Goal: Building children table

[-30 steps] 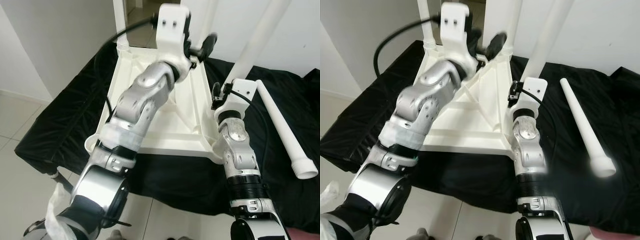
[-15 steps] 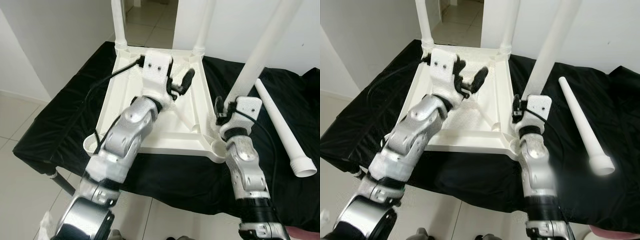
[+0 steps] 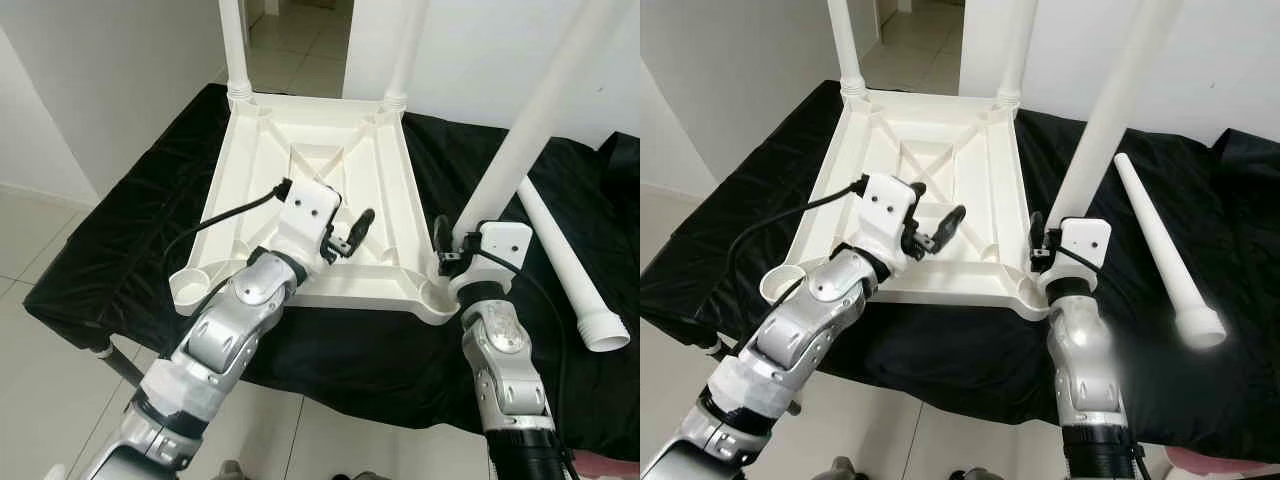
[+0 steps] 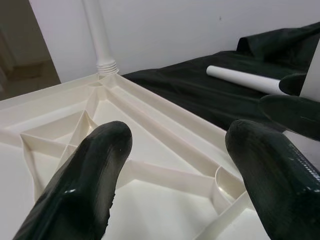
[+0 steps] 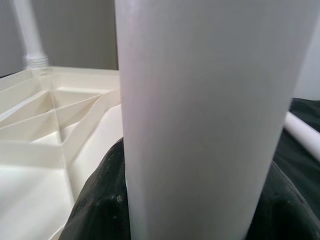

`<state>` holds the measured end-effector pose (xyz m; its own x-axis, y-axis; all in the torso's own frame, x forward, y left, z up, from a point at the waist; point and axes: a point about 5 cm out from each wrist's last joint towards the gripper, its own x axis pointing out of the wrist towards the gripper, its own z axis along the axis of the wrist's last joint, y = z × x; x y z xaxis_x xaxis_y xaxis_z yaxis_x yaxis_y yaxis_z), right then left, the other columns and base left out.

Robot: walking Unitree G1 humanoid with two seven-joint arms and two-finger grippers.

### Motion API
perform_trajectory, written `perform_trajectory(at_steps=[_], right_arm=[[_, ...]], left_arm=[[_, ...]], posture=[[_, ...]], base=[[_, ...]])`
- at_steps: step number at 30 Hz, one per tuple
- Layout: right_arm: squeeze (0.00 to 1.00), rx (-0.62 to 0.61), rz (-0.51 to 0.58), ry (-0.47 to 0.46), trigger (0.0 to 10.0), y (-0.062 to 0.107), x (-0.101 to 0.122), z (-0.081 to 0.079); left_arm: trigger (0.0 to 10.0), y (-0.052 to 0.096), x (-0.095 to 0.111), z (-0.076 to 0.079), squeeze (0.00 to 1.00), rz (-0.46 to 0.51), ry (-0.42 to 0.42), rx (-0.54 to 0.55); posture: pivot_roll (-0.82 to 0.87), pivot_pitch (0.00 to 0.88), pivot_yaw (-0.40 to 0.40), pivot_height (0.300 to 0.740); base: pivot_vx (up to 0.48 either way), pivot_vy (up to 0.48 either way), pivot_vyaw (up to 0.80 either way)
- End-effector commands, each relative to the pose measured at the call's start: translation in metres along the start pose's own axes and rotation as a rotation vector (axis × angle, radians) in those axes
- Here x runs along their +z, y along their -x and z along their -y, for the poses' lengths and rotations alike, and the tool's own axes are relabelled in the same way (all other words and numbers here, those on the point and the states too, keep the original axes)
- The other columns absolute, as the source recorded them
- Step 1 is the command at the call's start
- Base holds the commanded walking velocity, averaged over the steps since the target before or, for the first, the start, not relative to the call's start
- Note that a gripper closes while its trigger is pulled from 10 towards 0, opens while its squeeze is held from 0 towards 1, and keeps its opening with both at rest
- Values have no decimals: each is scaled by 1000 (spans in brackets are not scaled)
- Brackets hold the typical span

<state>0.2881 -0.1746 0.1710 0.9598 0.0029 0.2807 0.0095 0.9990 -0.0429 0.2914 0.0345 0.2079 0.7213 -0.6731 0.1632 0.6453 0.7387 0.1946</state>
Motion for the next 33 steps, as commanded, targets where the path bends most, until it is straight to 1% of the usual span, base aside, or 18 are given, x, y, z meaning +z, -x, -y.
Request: perform_trajectory(at_steps=[1,2,4,9,11,14,16,20,21,24,29,33], right_arm=[[0,29,29,0,10000,6,3,0],[0,51,28,-7,10000,11,1,-1],[0,59,27,-14,10000,14,-1,-1],[0,66,23,-18,10000,16,-2,-2],[0,76,1,-26,10000,24,-9,-1],[0,78,-6,-26,10000,26,-11,0],[0,95,-23,-5,10000,31,-15,1],[0,114,-27,12,10000,34,-17,2],[0,150,-30,41,10000,35,-19,1],[0,163,-31,52,10000,35,-19,1],[0,261,-37,115,10000,35,-22,-3],[0,309,-41,132,10000,35,-25,-4]], left_arm=[[10000,7,-5,26,0,-38,-23,-391],[10000,10,-9,31,0,-74,-15,-422],[10000,11,-11,32,0,-92,-8,-434],[10000,12,-12,34,0,-108,-5,-444],[10000,13,-14,34,0,-121,5,-447],[10000,13,-14,34,0,-120,2,-446],[10000,12,-12,32,0,-117,-9,-445],[10000,12,-11,32,0,-119,-18,-447],[10000,12,-10,32,0,-118,-17,-449],[10000,12,-10,32,0,-119,-17,-449],[10000,12,-9,32,0,-119,-17,-451],[10000,11,-8,32,0,-116,-21,-453]], posture=[[-10,89,-22,740],[-10,92,-20,740],[-10,92,-20,740],[-12,97,-17,740],[-14,103,-15,740],[-14,103,-15,740],[-17,109,-9,740],[-17,109,-8,740],[-20,111,-6,740],[-20,111,-6,740],[-20,112,-6,740],[-18,113,-6,740]], base=[[0,0,0],[0,0,0],[0,0,0],[0,0,0],[0,0,0],[0,0,0],[0,0,0],[0,0,0],[0,0,0],[0,0,0],[0,0,0],[0,0,0]])
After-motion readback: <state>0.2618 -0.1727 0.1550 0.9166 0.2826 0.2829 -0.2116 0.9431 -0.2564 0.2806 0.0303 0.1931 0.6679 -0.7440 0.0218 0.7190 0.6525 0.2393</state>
